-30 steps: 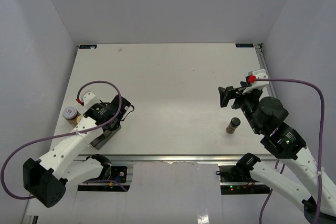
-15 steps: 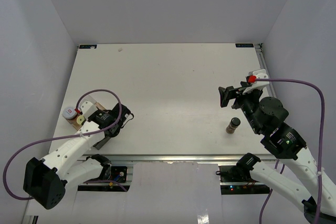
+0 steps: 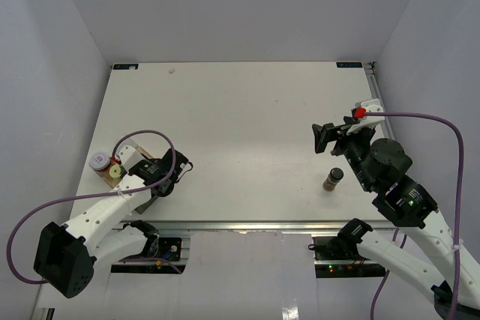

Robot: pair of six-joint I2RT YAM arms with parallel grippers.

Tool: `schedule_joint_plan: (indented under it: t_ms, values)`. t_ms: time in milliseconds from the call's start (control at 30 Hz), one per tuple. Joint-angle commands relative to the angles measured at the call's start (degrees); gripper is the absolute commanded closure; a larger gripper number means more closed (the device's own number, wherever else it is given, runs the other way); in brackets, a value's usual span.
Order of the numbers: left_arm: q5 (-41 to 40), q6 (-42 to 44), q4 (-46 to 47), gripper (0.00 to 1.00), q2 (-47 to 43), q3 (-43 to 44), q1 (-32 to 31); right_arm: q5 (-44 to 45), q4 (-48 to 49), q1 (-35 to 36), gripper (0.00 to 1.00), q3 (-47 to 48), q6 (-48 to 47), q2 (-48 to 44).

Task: Organize the condiment bottles

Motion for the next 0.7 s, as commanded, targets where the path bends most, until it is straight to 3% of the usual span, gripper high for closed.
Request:
schedule_joint_plan:
  t_ms: [0, 167, 400, 600, 667]
  values:
    - [-2.50, 0.10, 2.79, 1.00, 0.45, -0.97, 0.27, -0.04, 2.81, 0.33, 0.09, 0.44, -0.01, -0.06]
    - [-2.43, -0.90, 4.13, 1.00, 2.49, -1.63, 0.27, -0.06, 2.81, 0.32, 0.09, 0.29, -0.09, -0.47]
    - [-2.59, -4.14, 1.89, 0.85, 5.49, -1.30, 0.27, 0.05, 2.81, 0.33, 0.09, -0.08, -0.01, -1.28]
    - [-2.59, -3.98, 2.49, 0.57, 4.97, -1.57, 0.27, 0.05, 2.90, 0.41, 0.09, -0.34, -0.01, -1.54]
    - [-2.41, -3.90, 2.67, 0.52, 4.97, -1.65, 0.27, 0.14, 2.90, 0.41, 0.09, -0.43, -0.01, -1.63]
